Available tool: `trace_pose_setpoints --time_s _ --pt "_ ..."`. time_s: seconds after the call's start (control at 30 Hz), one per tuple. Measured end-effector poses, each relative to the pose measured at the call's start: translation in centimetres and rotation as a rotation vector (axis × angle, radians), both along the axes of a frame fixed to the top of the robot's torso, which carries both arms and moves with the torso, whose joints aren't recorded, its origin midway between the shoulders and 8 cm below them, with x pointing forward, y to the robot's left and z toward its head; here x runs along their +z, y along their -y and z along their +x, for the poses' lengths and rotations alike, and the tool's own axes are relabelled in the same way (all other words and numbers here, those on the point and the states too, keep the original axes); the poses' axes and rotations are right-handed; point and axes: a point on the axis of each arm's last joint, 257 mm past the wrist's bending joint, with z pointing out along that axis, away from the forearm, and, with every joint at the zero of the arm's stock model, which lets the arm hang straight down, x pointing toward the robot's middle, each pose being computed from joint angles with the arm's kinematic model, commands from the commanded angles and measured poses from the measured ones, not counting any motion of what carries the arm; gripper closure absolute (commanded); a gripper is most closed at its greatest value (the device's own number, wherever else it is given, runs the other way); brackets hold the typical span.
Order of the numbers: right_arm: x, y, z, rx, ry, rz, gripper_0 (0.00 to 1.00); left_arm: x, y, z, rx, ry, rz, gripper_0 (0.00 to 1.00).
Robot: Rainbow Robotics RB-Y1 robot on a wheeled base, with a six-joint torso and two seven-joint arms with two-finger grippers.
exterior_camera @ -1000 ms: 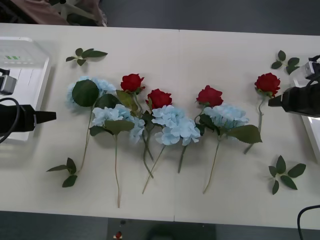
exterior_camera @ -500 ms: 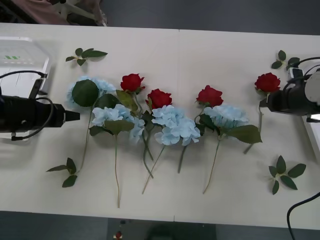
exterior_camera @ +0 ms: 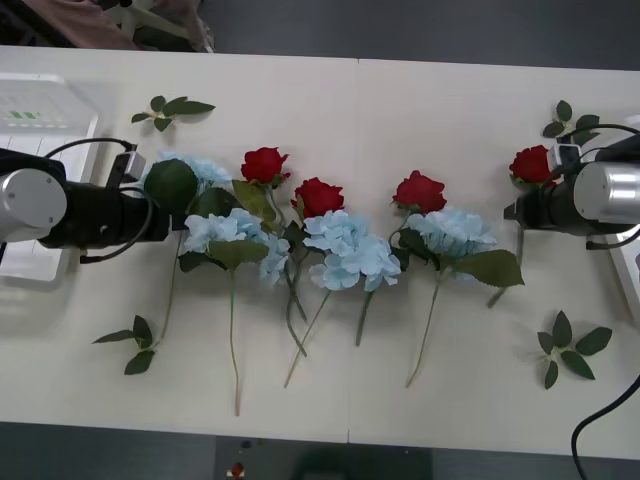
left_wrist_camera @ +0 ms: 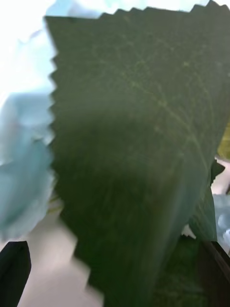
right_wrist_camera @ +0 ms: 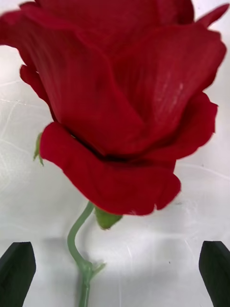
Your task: Put the red flowers into the right box and the blue flowers into the left box
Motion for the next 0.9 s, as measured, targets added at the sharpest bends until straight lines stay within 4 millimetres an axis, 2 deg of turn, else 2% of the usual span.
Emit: trace_pose_setpoints --time_s 0.37,0.43,0.5,0.53,0.57,0.6,0.63,0.67,0.7,0.73,0.9 --pt "-1.0 0.4 -0.3 0.004 -0.021 -0.051 0.0 -1.0 -0.2 2.0 -0.011 0.034 0.148 0.04" --pt "-1.3 0.7 -0.2 -0.012 -0.011 -0.043 0.0 -1.4 0.3 2.1 -0.034 0.028 0.175 0.08" --pt "-1.3 0.7 0.0 -0.023 -0.004 -0.035 0.0 -1.9 0.9 2.1 -0.057 0.021 0.2 0.18" --pt "-1.3 0.7 0.0 -0.023 -0.003 -0.035 0.0 -1.9 1.2 2.3 -0.066 0.029 0.213 0.27" --pt "-1.3 0.7 0.0 -0.023 -0.003 -0.035 0.26 -1.9 1.4 2.5 -0.073 0.038 0.222 0.36" --pt "-1.3 0.7 0.0 -0.023 -0.003 -0.035 0.69 -1.9 1.7 2.7 -0.08 0.046 0.229 0.56" --pt "-1.3 0.7 0.0 -0.023 -0.003 -0.035 0.76 -1.9 2.0 2.8 -0.084 0.053 0.232 0.68" --pt "-1.3 0.7 0.0 -0.023 -0.003 -0.035 0.87 -1.9 2.2 2.9 -0.083 0.059 0.23 0.95" --pt "-1.3 0.7 0.0 -0.023 -0.003 -0.035 0.96 -1.9 2.3 3.0 -0.075 0.061 0.224 1.0" --pt "-1.3 0.7 0.0 -0.023 -0.003 -0.034 1.0 -1.9 2.3 3.0 -0.068 0.062 0.219 1.0" --pt "-1.4 0.7 -0.1 -0.024 -0.006 -0.03 1.0 -2.1 2.0 3.0 -0.061 0.056 0.223 1.0"
